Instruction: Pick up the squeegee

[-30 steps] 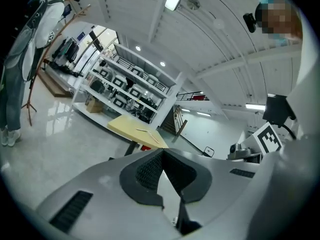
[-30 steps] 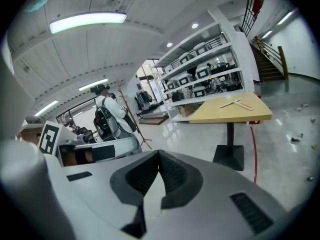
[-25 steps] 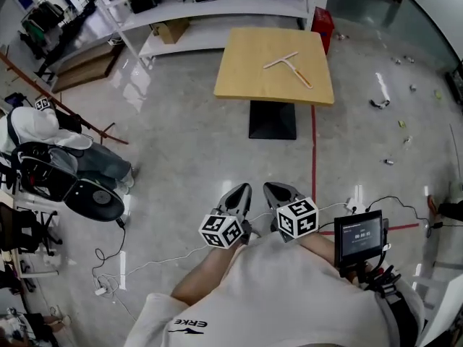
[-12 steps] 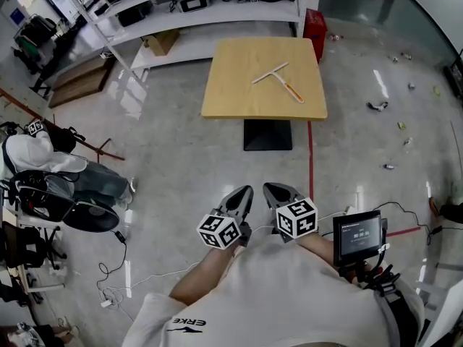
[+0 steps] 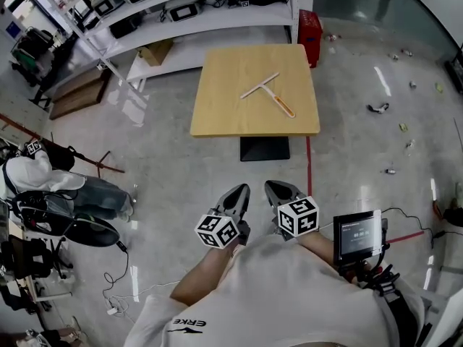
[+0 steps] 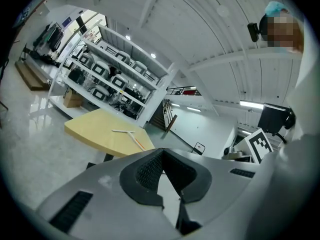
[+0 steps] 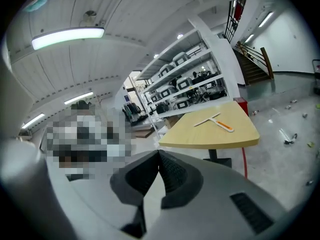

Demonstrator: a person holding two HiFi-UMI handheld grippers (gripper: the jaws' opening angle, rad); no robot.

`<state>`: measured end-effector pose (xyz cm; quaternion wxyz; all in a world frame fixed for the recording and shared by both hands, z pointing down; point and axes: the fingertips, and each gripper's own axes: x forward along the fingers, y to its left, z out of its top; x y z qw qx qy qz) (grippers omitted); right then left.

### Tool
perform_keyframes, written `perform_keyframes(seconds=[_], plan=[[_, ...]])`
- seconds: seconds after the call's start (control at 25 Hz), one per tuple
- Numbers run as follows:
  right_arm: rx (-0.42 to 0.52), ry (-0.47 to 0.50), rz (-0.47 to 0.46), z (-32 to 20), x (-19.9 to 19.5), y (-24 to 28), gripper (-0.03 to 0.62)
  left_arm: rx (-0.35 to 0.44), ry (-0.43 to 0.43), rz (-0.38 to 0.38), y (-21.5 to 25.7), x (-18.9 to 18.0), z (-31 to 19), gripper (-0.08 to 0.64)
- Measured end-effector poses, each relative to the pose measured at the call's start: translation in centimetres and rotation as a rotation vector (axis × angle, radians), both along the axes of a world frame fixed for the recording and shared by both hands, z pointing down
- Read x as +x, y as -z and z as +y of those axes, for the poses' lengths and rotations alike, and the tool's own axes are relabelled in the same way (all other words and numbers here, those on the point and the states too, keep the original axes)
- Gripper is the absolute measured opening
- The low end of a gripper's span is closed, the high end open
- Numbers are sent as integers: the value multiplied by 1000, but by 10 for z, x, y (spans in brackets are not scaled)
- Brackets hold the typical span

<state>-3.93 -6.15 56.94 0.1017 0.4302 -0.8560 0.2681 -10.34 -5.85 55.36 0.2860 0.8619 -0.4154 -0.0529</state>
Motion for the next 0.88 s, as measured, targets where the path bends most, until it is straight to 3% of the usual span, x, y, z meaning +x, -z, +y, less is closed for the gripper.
perform_keyframes(seconds=[0.32,0.6,0.88], plan=[[-3,-10,-10,-42,40,-3,3,-11,0,10,0,39,-39,5],[-16,-37,-10,-53,41,1,3,-24,-18,6,5,36,-52,5],[-21,-75,13,-117,41,-9,3,-36,-46,10,-9,31,-117,5]])
